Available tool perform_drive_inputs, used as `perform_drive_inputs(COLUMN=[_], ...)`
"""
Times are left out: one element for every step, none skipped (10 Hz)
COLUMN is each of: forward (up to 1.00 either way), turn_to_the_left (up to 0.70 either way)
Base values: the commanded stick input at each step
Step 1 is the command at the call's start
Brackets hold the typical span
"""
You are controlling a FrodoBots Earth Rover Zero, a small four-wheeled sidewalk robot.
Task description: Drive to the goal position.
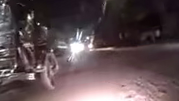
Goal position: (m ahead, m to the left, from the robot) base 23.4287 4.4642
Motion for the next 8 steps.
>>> perform_drive_inputs(forward=[0.70,0.70,0.70,0.70,0.70,0.70,0.70,0.70], turn_to_the_left=[0.00,0.00,0.00,0.00,0.00,0.00,0.00,0.00])
